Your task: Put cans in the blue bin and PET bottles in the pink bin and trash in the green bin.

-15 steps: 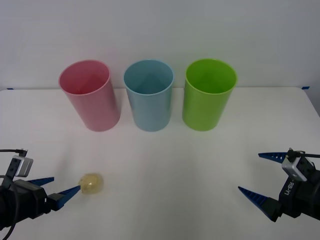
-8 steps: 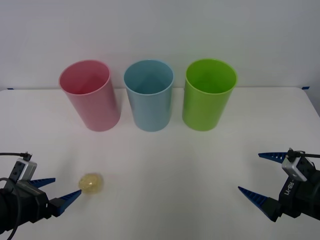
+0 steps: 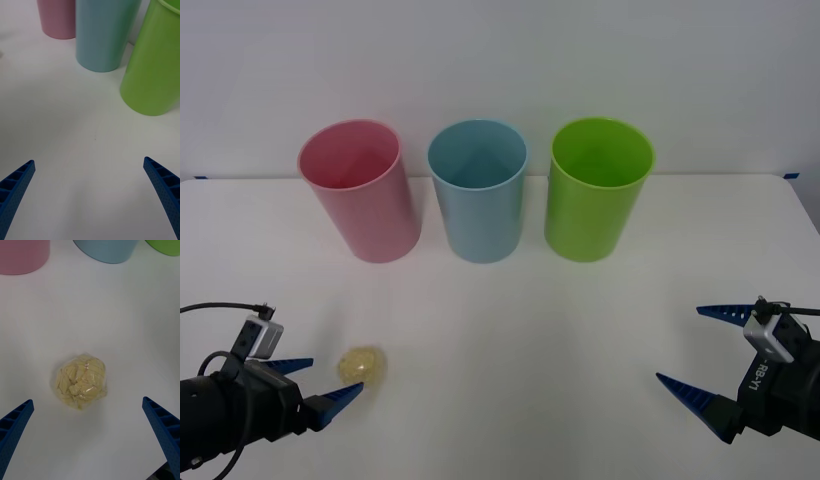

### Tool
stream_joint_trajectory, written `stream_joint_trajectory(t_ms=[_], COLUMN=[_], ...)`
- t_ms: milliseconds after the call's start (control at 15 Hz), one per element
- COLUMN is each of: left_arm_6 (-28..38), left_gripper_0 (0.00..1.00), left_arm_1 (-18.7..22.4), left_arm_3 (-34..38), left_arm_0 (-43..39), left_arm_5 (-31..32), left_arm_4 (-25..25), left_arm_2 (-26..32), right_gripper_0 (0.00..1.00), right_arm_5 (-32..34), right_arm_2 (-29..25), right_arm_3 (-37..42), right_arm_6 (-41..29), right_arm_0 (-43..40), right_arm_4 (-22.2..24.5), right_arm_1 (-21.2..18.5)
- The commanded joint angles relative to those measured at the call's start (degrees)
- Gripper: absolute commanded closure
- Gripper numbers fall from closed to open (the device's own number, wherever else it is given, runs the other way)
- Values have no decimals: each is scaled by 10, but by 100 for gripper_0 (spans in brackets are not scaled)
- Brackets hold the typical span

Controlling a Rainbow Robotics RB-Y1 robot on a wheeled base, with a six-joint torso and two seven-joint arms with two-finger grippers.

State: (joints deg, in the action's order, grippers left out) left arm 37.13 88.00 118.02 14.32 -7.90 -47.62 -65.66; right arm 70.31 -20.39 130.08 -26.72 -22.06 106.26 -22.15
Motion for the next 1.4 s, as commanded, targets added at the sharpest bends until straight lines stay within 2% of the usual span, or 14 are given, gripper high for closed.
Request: stream_joint_trajectory(t_ms=[67, 333, 467, 667, 800, 867, 1133, 1400], left_arm_6=[-7, -13, -20, -35, -43, -47, -53, -66], left_gripper_0=[0, 0, 0, 0, 0, 0, 0, 0], left_arm_1=[-23, -36, -42, -49, -49, -49, -53, -79], left_arm_3=[-32, -45, -45, -42, -39, -36, -33, -36], left_arm_0=[58, 140, 214, 352, 408, 421, 420, 430], left_arm_5=[-1, -4, -23, -66, -77, -84, -88, -98], left_arm_4=[7, 42, 71, 120, 143, 151, 164, 200], left_arm_2=[-53, -129, -205, -359, -418, -434, -436, -435], right_gripper_0=[0, 0, 0, 0, 0, 0, 0, 0], right_arm_5=[0, 0, 0, 0, 0, 0, 0, 0], right_arm_2=[0, 0, 0, 0, 0, 0, 0, 0], right_arm_3=[0, 0, 0, 0, 0, 0, 0, 0], right_arm_6=[0, 0, 0, 0, 0, 0, 0, 0], right_arm_0=[0, 0, 0, 0, 0, 0, 0, 0], right_arm_4=[0, 0, 0, 0, 0, 0, 0, 0], right_arm_1=[0, 0, 0, 0, 0, 0, 0, 0])
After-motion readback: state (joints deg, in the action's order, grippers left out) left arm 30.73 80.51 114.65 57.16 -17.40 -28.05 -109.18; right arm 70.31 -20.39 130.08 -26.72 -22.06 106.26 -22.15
